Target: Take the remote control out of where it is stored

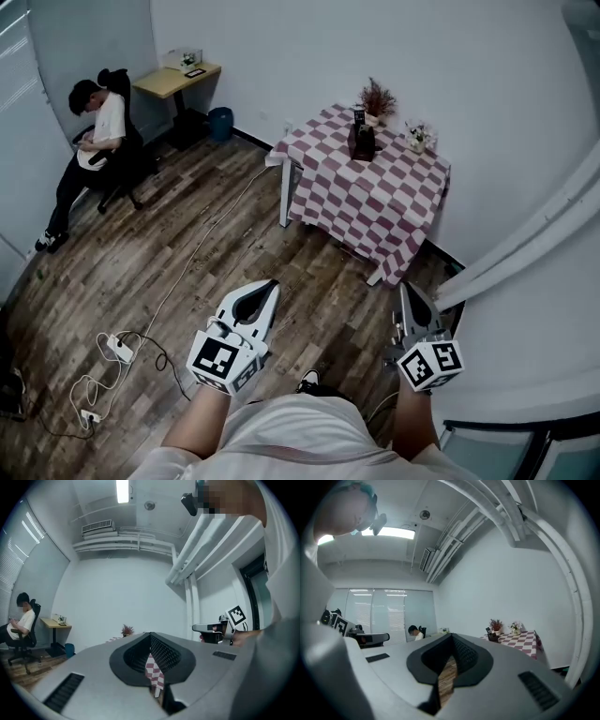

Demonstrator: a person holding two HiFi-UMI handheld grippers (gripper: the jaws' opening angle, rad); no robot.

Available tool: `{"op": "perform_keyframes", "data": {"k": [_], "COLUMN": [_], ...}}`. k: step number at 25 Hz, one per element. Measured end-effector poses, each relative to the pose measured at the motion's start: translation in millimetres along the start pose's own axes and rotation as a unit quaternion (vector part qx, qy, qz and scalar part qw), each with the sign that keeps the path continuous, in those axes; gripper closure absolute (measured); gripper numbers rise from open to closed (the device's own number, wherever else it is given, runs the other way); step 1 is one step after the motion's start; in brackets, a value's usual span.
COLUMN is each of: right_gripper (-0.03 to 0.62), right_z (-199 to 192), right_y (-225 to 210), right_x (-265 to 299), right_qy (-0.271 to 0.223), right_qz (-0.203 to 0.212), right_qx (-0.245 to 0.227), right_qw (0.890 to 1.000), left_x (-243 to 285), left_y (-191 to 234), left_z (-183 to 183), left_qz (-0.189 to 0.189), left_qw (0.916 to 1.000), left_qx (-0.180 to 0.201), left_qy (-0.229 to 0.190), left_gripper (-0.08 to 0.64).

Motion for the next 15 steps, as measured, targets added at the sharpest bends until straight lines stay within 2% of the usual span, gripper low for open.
{"op": "perform_keyframes", "data": {"k": [8, 11, 15], "right_gripper": [0.58, 0.58, 0.58], "right_z": [-0.7, -7.3, -11.7], "right_y": [-91.3, -119.7, -136.0], "right_x": [57.0, 73.2, 90.4], "right_qy": [0.012, 0.02, 0.024], "right_qz": [0.01, 0.007, 0.013], "right_qx": [0.022, 0.042, 0.052], "right_qw": [1.0, 0.999, 0.998], "left_x": [111.7, 137.1, 158.6], "left_y": [1.3, 0.7, 7.4], "left_z": [-1.6, -2.3, -6.0], "left_qz": [0.001, 0.004, 0.009], "left_qw": [1.0, 0.9999, 0.9997], "left_qx": [-0.003, 0.002, -0.001], "left_qy": [0.002, 0.011, 0.022], "left_gripper": [0.551, 0.551, 0.551]}}
Point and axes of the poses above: the fingertips, and each gripper's own axes: x forward along the fingers, y to its left, z out of its top, the point moved 9 cm from there along -x, backward along the fingers, and after that the axes turned 5 degrees about -z, right-handed, at the moved point
